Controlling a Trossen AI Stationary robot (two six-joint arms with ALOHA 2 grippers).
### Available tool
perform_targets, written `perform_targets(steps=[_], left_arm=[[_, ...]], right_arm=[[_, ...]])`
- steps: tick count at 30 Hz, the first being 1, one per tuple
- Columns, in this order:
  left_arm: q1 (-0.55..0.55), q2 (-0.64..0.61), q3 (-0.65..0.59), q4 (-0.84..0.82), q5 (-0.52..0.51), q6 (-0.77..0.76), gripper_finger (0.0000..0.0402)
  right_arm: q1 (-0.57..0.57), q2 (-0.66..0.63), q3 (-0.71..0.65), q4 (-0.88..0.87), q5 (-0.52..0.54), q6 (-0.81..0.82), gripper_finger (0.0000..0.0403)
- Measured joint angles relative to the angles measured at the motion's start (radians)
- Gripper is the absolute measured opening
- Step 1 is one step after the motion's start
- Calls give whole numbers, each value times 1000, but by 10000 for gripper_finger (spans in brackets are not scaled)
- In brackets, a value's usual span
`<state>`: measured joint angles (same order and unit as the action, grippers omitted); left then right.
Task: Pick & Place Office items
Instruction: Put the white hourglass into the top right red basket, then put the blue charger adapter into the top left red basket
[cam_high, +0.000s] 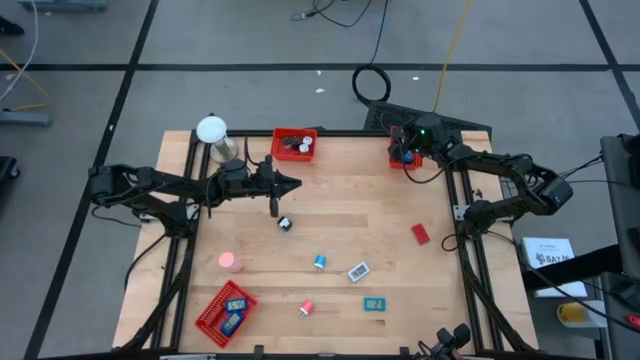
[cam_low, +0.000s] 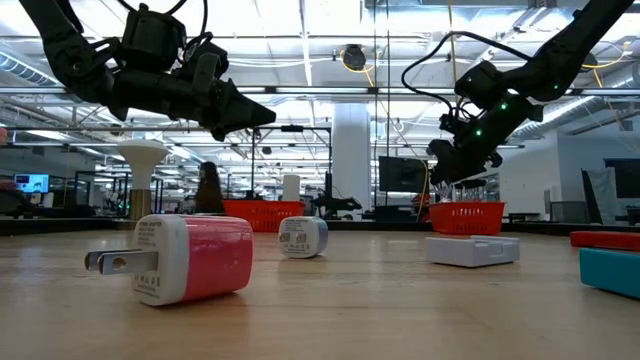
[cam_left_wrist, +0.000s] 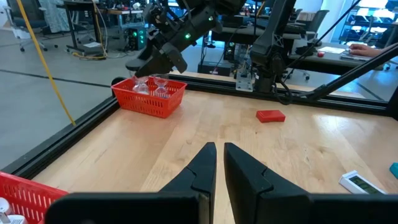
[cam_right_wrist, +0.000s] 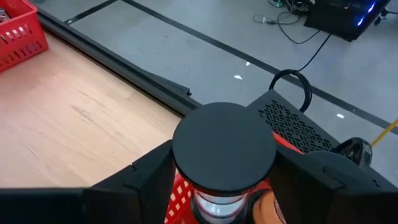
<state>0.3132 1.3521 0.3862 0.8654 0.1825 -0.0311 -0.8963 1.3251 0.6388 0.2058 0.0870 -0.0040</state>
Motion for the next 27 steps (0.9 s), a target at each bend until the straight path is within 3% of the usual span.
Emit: perform_targets(steps=[18, 23, 27], left_arm=[[0, 0, 0, 0, 0, 0, 31], [0, 0, 0, 0, 0, 0, 31], [0, 0, 0, 0, 0, 0, 31]], right_arm=[[0, -32, 0, 38, 47, -32, 280], [2, -152, 0, 54, 72, -41, 253], [38, -275, 2, -27, 48, -32, 202]])
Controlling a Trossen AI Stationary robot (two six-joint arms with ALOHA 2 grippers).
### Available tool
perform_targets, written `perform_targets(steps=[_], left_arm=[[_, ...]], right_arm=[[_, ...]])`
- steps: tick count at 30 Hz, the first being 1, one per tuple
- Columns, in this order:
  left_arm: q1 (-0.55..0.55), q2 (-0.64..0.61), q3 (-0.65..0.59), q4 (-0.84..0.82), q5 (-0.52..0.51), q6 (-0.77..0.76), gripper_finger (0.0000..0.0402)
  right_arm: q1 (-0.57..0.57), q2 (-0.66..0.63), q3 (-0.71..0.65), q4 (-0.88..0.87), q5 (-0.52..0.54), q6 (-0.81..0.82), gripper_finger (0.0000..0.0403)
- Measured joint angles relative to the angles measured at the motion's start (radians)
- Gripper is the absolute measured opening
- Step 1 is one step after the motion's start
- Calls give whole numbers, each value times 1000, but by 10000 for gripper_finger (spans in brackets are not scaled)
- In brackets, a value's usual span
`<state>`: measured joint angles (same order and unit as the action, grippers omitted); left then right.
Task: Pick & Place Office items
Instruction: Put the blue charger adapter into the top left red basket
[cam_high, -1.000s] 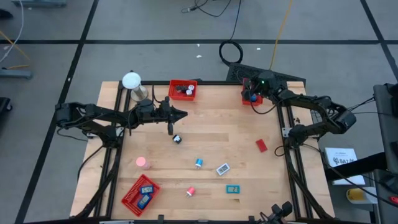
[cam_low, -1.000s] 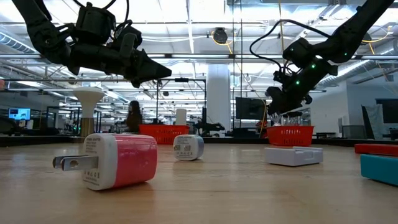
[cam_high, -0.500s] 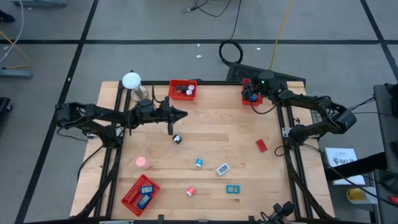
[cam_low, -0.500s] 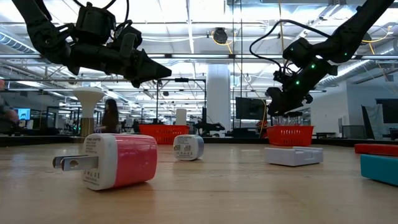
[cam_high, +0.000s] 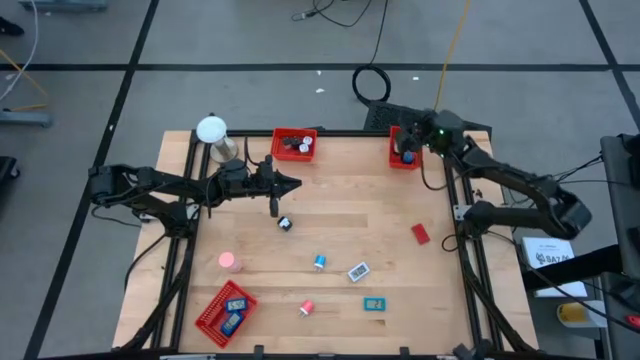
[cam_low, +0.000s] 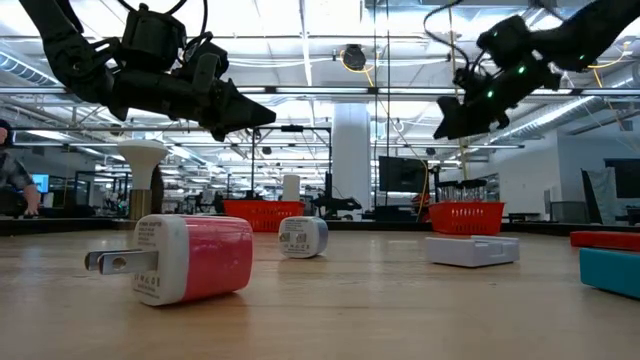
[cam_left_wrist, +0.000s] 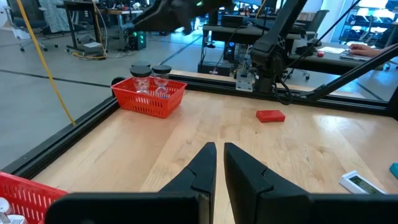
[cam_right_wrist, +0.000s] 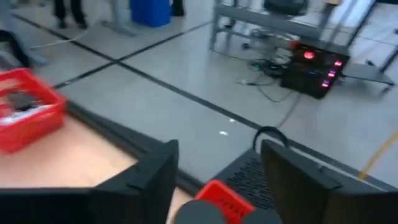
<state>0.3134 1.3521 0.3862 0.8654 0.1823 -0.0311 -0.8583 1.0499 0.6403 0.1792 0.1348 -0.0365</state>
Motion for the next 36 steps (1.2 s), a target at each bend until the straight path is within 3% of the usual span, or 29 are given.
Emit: perform_targets(steps=[4, 10, 18, 22, 25, 29, 36], left_arm=[[0, 0, 0, 5, 0, 0, 31], [0, 0, 0, 28, 0, -23, 31], [0, 0, 20, 12, 1, -240, 31], [-12, 0, 72, -58, 5, -247, 31], [-46, 0, 123, -140, -35, -203, 30], [-120, 0, 188, -329, -124, -172, 30], [-252, 0, 333, -820, -397, -216, 30]], right_arm=[[100, -76, -26, -70, -59, 52, 124], [317, -107, -193, 120, -96, 100, 11], [508, -107, -379, 459, -80, 156, 16], [551, -108, -446, 662, -84, 177, 6], [563, -108, -460, 695, -94, 171, 1], [567, -107, -462, 685, -113, 130, 1], [566, -107, -462, 690, -110, 46, 1]])
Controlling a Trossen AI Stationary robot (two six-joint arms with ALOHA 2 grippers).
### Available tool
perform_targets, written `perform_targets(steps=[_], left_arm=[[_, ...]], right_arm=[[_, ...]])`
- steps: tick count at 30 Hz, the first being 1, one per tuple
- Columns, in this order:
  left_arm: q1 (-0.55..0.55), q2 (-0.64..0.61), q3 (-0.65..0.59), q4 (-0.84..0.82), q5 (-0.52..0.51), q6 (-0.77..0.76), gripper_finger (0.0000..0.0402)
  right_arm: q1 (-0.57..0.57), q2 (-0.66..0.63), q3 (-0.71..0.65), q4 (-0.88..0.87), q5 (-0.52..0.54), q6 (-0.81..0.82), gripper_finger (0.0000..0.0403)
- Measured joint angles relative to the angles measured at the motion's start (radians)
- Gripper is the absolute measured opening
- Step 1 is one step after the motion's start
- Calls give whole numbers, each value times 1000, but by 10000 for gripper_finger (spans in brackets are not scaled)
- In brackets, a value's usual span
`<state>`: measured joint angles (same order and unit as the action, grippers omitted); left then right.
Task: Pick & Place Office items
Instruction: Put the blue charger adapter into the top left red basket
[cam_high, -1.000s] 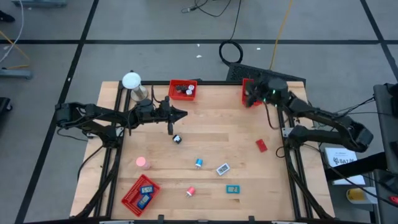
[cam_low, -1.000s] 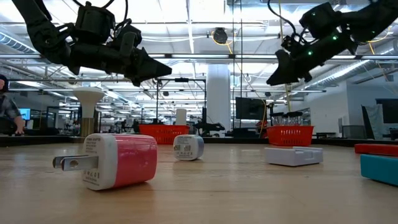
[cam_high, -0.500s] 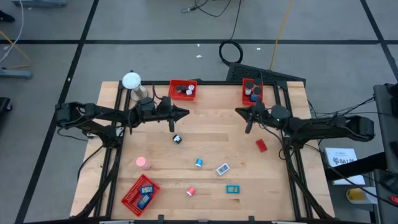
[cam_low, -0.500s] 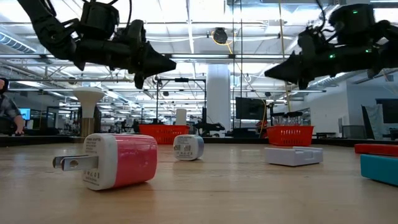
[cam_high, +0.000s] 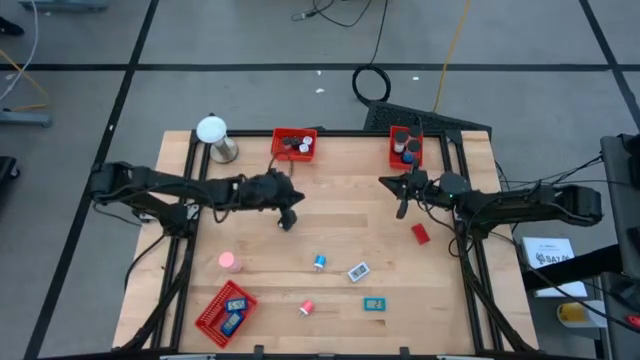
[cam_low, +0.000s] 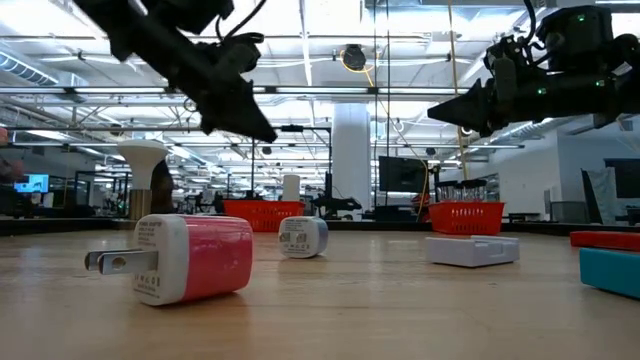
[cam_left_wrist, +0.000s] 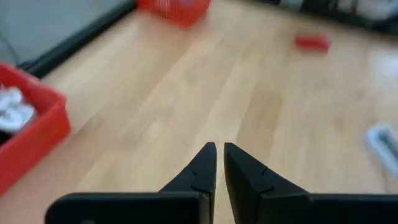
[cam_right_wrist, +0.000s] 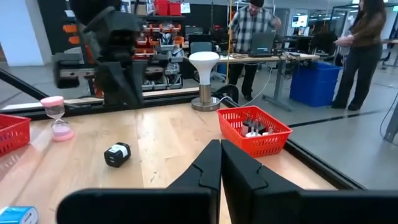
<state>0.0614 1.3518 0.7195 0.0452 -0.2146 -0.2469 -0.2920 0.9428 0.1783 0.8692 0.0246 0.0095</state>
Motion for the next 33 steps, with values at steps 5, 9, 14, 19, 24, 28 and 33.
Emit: perform_targets(steps=[5, 9, 14, 19, 24, 28, 33], left_arm=[[-52, 0, 93, -313, -65, -161, 31], [-75, 0, 107, -472, -64, -236, 50], [-76, 0, 83, -525, 9, -229, 118], [-64, 0, 63, -503, 48, -106, 200], [-87, 22, 56, -320, 101, -75, 255], [-213, 77, 56, -233, 40, 54, 261], [-313, 167, 95, -158, -42, 127, 246]], right_arm=[[0, 0, 0, 2, 0, -3, 1], [0, 0, 0, 6, 0, -3, 1], [0, 0, 0, 41, -2, 10, 1], [0, 0, 0, 48, -3, 27, 1], [0, 0, 0, 70, -3, 38, 1], [0, 0, 0, 69, -3, 27, 1], [0, 0, 0, 60, -4, 20, 1]])
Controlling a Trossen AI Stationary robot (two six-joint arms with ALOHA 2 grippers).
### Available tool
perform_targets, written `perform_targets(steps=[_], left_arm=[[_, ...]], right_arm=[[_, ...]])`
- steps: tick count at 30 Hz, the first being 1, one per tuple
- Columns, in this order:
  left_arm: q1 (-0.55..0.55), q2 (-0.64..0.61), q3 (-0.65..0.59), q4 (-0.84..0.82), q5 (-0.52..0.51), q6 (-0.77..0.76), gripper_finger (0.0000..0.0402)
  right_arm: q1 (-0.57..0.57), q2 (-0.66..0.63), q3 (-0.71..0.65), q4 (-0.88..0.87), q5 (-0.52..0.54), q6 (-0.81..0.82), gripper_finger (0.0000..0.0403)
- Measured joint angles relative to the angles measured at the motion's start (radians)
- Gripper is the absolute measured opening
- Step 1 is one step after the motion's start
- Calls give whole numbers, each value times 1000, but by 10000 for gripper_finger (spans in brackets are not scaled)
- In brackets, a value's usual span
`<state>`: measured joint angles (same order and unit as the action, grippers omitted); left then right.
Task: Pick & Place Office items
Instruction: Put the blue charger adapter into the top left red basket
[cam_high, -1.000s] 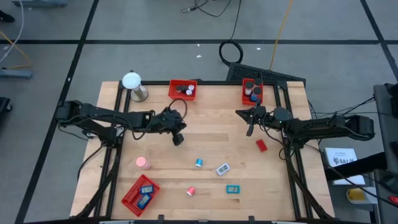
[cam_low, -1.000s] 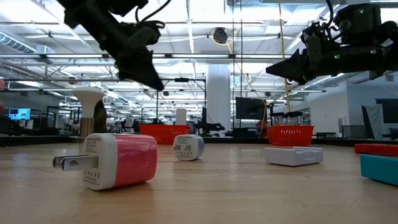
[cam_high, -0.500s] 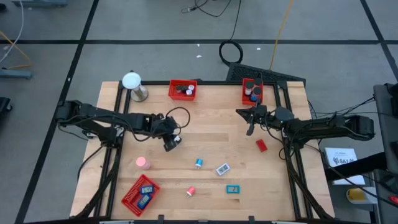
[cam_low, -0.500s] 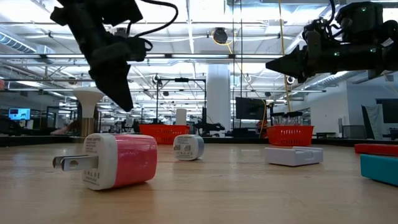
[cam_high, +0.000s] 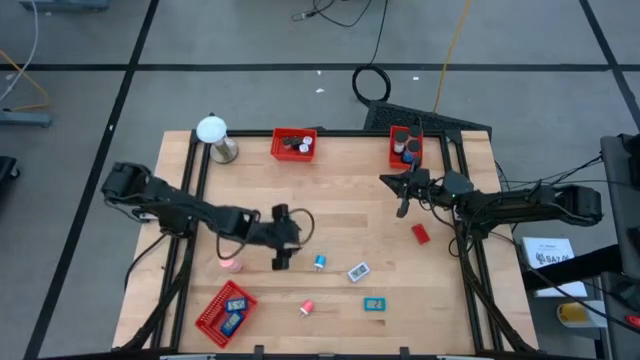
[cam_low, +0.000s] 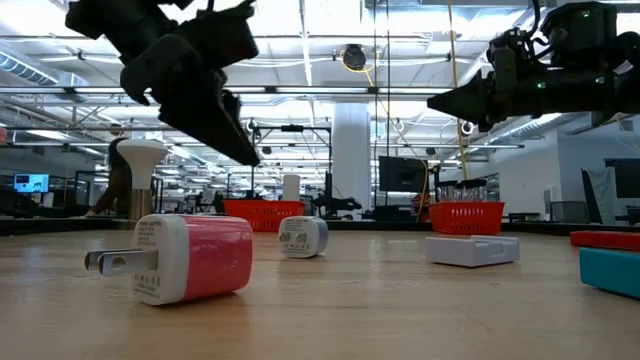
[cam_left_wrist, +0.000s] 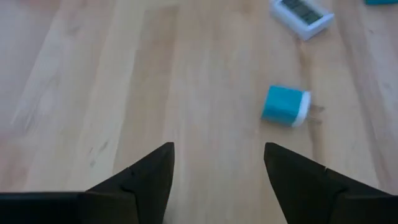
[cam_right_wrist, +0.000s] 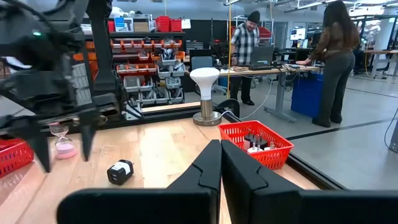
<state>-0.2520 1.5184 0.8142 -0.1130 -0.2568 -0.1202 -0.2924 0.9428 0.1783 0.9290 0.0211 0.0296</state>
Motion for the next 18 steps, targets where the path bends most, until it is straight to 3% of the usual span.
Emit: perform_targets(steps=[8, 18], left_arm=[[-53, 208, 165, 3, 2, 321, 242], [-51, 365, 371, -209, 2, 745, 241]], right_arm=[[0, 0, 0, 1, -51, 1, 1], [1, 0, 0, 27, -96, -1, 1]])
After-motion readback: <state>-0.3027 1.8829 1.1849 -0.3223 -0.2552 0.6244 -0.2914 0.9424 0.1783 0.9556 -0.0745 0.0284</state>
